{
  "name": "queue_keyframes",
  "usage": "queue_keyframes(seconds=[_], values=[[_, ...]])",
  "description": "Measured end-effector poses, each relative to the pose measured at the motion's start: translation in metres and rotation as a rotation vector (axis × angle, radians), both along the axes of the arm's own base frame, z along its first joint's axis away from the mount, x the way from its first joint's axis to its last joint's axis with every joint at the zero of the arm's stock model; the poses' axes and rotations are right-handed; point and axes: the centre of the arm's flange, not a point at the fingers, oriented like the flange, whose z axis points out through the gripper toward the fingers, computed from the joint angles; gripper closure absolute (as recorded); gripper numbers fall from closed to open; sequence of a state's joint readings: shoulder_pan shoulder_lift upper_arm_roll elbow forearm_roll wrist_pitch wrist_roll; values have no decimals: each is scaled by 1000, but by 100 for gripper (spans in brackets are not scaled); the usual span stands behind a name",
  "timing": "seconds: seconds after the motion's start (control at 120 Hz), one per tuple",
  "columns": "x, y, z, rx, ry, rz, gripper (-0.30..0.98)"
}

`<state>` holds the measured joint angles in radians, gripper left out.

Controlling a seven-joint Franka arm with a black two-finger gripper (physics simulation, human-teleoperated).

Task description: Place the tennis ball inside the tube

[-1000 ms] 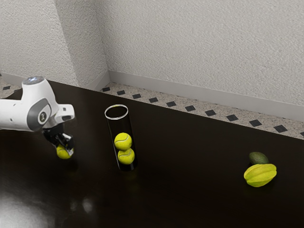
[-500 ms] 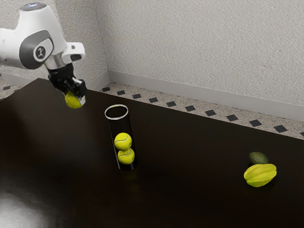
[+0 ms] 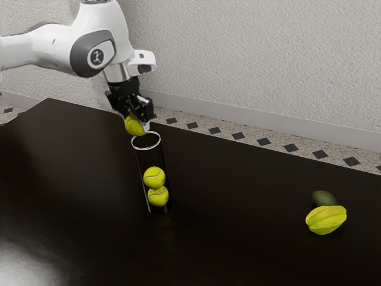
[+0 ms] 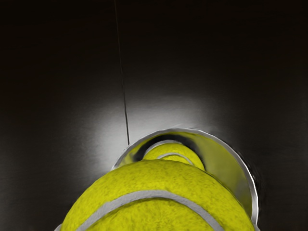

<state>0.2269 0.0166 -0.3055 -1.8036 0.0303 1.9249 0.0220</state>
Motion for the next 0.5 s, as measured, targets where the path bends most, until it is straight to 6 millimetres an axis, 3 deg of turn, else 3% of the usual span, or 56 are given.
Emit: queue_keyframes(seconds=[0.158,0.308,0.367,0.5], values=[[3,-14,-3,-15,9,-3,17],[1,-10,0,-18,16,15,8],[3,-6,19,-24,-6,17,6],[2,5,94,-47,-69,27,3]])
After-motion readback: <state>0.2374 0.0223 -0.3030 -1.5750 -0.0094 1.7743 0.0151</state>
